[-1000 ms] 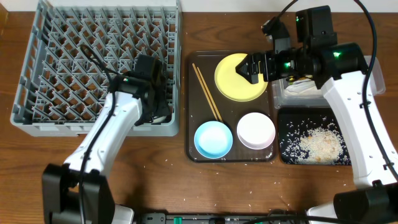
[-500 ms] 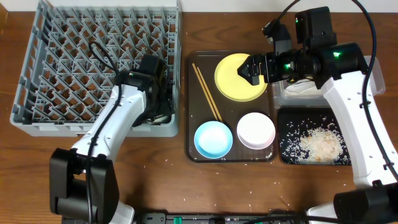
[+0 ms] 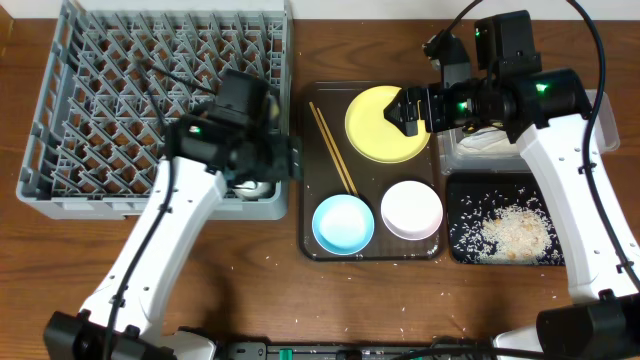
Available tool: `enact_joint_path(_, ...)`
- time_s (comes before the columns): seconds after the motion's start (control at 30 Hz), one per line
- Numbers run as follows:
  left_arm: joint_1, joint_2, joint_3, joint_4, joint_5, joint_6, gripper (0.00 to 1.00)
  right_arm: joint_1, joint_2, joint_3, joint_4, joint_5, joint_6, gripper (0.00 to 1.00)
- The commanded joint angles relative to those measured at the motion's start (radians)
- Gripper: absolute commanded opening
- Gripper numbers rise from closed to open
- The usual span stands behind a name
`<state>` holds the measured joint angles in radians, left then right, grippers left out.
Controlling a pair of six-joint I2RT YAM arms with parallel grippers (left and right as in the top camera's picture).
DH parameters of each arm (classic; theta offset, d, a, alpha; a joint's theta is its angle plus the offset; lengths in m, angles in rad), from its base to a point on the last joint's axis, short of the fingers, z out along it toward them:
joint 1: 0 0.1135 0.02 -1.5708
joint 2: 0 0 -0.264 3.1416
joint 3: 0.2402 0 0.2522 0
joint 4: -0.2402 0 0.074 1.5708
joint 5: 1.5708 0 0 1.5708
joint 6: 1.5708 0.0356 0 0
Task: Sort waste into correct bins and load items into the dishwasher
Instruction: 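Reach the left gripper to the light-blue bowl and grasp its rim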
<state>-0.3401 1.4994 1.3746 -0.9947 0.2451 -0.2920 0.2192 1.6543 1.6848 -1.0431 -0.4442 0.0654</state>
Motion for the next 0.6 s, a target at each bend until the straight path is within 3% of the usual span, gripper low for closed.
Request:
enact_joint_path(0.0,-0.07,0.034,-0.025,-0.006,0.061,0.132,0.83,0.002,-0.004,0.0,-0.003,0.037,0.012,0.99)
enact_joint_path(0.27,-0.182,0.196,-0.031,0.014,0.021,0.168,0.83,0.002,-0.004,0.0,-0.013,0.058,0.012,0.99)
enact_joint_path(0.43,-0.188,0.302,-0.031,0.037,-0.025,0.178,0.83,0.002,-0.004,0.0,-0.027,0.082,0.011,0.99)
enact_joint_path(0.57,-0.19,0.371,-0.031,0.084,0.009,0.254,0.83,0.002,-0.004,0.0,-0.026,0.082,0.011,0.99)
